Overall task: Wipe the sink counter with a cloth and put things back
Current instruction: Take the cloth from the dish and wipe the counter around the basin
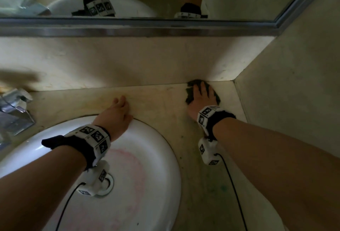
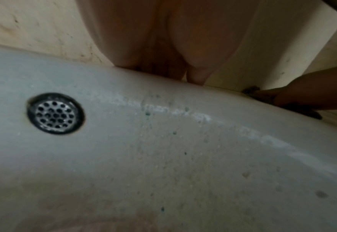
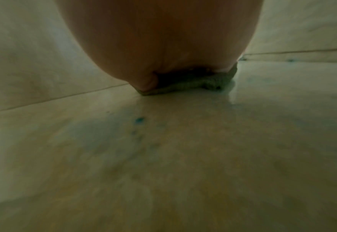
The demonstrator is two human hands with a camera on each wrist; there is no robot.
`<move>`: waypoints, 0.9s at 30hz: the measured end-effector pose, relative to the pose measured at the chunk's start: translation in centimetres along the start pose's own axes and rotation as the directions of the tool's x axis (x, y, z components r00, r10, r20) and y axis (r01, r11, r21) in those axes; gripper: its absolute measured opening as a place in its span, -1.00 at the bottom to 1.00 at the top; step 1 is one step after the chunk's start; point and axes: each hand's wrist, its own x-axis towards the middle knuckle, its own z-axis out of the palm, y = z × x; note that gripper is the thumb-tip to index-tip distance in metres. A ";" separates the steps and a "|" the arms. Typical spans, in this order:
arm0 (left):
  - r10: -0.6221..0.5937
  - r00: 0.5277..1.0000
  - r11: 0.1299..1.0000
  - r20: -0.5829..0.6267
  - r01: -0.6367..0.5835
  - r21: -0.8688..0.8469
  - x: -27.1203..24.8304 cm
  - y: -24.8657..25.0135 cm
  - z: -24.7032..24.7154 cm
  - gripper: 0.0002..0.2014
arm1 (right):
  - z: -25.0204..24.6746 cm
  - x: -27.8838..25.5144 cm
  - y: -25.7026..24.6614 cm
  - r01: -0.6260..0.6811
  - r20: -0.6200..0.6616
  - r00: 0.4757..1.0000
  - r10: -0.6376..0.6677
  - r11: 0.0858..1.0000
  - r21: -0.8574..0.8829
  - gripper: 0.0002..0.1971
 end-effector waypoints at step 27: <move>0.022 0.995 0.976 0.097 -0.043 0.213 4.4 5.8 1.3 -0.17 | 0.7 -0.7 -0.7 0.269 -0.017 0.962 -0.271 0.961 -0.069 -0.33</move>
